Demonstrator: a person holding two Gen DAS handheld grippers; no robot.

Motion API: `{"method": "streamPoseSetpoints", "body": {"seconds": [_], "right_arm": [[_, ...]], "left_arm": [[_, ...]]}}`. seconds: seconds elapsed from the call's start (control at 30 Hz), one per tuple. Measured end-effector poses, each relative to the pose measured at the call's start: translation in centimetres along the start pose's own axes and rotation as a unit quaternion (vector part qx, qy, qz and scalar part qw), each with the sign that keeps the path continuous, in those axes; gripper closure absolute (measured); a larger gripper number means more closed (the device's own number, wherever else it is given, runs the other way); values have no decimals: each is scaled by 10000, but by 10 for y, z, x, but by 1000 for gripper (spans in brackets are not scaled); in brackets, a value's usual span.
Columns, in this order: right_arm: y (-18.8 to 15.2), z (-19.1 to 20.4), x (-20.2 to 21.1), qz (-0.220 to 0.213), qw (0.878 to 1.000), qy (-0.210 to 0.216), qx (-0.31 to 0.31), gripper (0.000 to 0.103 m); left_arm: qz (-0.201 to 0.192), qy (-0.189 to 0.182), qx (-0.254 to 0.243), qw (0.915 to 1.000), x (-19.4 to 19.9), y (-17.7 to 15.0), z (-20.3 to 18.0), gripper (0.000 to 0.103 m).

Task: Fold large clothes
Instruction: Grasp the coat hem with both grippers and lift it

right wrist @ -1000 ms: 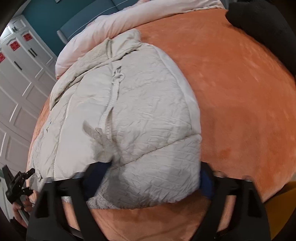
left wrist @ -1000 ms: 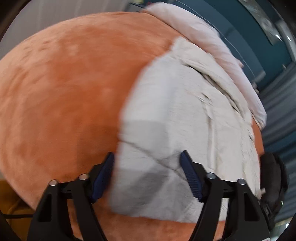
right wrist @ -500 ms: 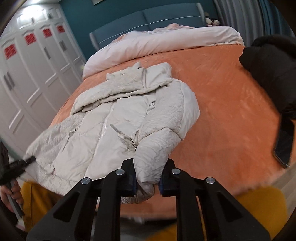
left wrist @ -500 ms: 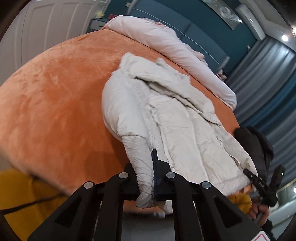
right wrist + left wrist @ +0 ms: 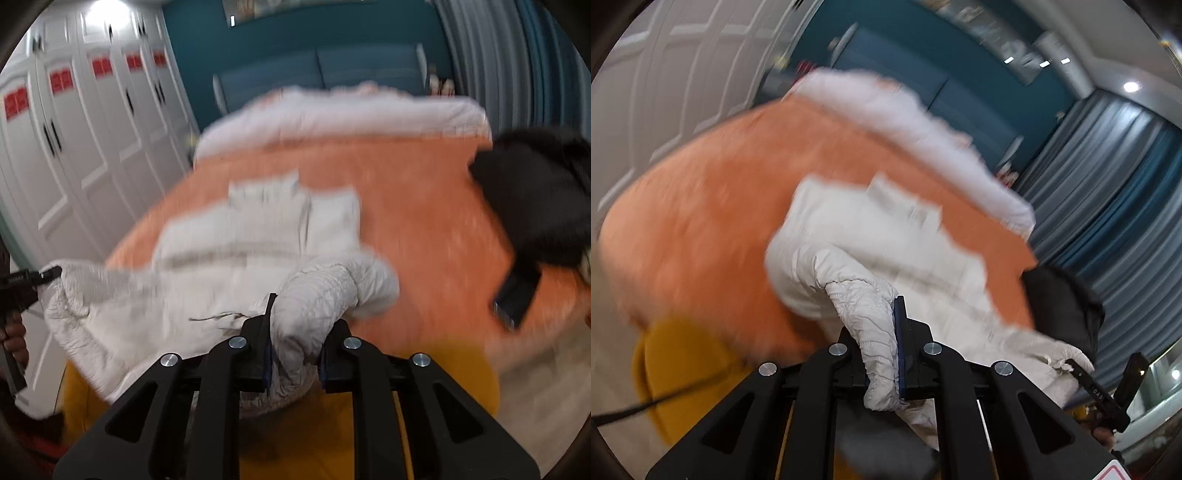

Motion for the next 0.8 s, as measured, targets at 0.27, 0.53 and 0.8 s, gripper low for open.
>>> {"method": "streamPoseSetpoints", "body": {"seconds": [0.27,0.53,0.8], "right_arm": [[120,-11,-89,-953,9946,143,-376,84],[154,-31,-180,-849,9934,110,-760,83],[158,-43,-254,-558,9947,-65,-858,72]], "left_arm": [[-862,374,-161,9954,-99,115,-7,96],[-716,915,-2,9932,-199,156,27,95],[-335,1483,232,9881,-280,154,76,91]]}}
Point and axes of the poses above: each gripper's, at about its wrist camera, not at the fingertips, and x roughly against the way its jaws point, z to its left, y to its top, the point moved 10 cm from there along -x, roughly the way its jaws point, and after that the axes turned 1 degree about y, right-handed, at the moved point
